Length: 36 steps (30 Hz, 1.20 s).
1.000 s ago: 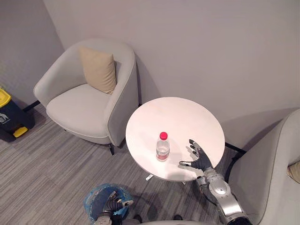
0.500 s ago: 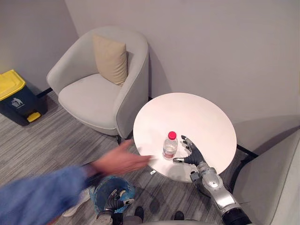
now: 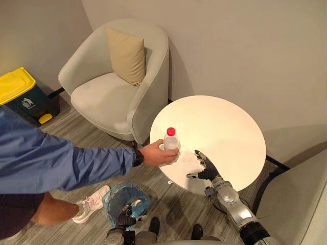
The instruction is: Gather rubbish on tea table into small bin, then transfer packed bag to large trash can.
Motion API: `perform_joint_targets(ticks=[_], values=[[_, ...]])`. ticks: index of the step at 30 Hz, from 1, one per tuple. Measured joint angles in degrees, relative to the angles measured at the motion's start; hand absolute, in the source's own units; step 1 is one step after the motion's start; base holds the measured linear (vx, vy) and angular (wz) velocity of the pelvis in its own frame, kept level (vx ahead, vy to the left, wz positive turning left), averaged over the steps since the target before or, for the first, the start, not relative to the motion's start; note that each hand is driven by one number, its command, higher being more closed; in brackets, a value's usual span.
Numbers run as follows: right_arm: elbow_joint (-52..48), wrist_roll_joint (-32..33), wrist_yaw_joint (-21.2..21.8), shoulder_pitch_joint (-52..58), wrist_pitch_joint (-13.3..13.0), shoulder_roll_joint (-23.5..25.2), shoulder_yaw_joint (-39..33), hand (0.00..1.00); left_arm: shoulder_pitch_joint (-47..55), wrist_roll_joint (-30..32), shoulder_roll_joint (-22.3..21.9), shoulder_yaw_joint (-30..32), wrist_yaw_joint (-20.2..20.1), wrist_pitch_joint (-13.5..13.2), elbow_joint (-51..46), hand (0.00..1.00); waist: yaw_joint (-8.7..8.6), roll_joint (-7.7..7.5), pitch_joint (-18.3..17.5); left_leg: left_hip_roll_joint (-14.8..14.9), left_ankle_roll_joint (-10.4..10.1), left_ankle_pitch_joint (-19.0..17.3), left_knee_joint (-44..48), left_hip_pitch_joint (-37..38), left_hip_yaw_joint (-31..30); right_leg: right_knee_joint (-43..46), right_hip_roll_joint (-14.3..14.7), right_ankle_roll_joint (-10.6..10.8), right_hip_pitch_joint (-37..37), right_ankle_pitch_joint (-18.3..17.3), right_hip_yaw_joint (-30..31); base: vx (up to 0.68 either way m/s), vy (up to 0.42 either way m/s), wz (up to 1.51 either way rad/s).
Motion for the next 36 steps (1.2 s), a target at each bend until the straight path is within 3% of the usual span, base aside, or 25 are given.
perform_joint_targets(ticks=[36], values=[[-2.97, -2.06, -1.42, -0.86, -0.13, 0.99, -2.18, 0.0, 0.04, 0.43, 0.03, 0.01, -0.02, 0.03, -0.35, 0.0, -0.03, -0.41, 0.23, 0.2, 0.06, 0.33, -1.67, 1.87, 0.66, 0.0, 0.03, -0.07, 0.92, -0.19, 0.47, -0.01, -0.001, -0.01]])
